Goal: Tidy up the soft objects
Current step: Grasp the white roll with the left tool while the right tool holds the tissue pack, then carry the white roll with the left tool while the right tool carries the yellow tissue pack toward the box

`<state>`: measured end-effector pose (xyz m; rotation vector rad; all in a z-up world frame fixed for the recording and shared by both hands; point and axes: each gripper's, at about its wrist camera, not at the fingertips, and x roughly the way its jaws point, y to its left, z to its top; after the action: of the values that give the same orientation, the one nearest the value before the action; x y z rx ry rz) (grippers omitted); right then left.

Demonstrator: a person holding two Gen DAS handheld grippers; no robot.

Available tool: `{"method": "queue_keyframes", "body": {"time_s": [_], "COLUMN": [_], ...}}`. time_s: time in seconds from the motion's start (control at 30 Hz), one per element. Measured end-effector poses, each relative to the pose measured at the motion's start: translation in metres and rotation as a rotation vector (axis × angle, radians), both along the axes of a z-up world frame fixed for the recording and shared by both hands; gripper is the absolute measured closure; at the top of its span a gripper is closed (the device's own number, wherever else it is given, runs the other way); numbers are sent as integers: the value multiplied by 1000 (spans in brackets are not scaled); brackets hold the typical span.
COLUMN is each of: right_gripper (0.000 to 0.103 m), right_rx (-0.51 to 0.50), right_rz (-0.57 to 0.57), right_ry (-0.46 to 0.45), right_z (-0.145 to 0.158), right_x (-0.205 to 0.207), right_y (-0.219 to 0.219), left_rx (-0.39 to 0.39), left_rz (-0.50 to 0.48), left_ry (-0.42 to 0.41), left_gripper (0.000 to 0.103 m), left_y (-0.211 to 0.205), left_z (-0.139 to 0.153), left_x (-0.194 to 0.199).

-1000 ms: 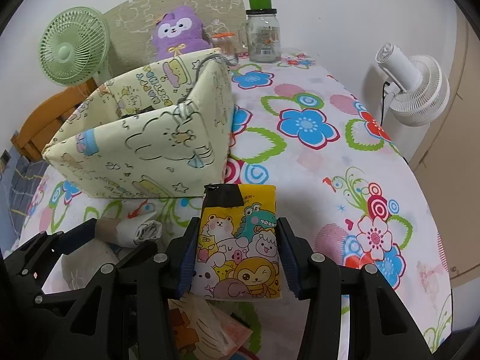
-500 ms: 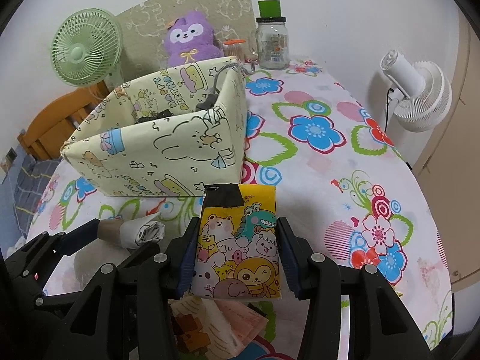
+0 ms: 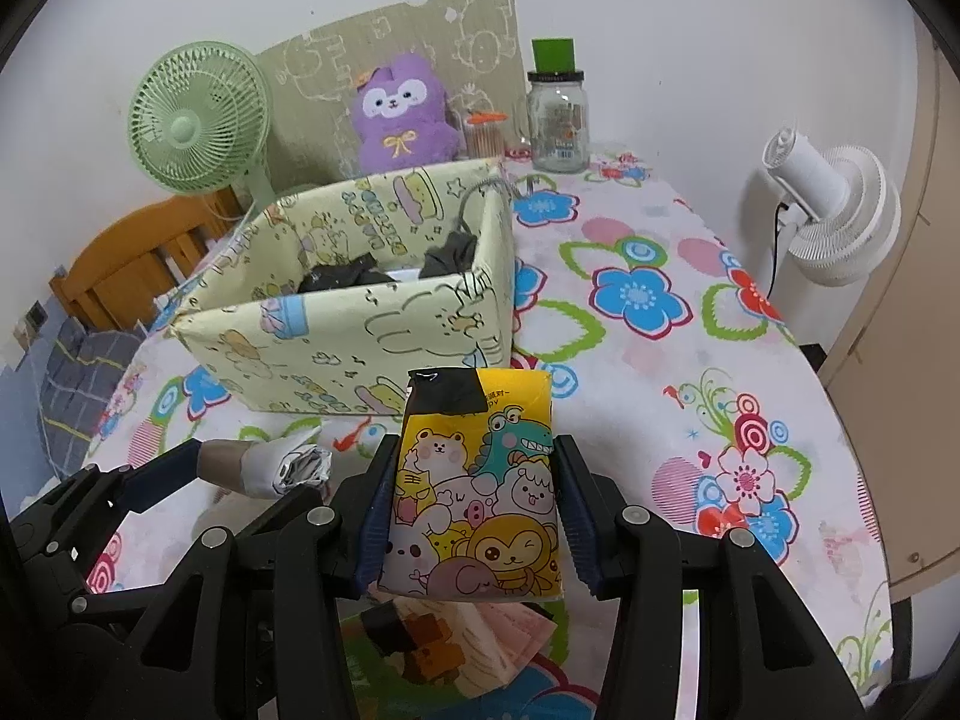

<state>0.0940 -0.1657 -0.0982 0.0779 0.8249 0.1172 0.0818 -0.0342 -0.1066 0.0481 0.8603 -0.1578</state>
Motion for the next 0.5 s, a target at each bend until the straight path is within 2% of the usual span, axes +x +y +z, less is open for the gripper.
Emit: {"method": "queue_keyframes", "body": {"time_s": [0.5], "right_gripper": [51], "right_rx": [12], "right_rz": [18], "right_ry": [-63], "right_z": [33], "right_x": [-18], "right_y": [6], "left_rx": [12], "left_rz": [3], "left_ry": [-69], "left_gripper": [28], "left_y": [3], "left_z": [33], "left_x": [-17]}}
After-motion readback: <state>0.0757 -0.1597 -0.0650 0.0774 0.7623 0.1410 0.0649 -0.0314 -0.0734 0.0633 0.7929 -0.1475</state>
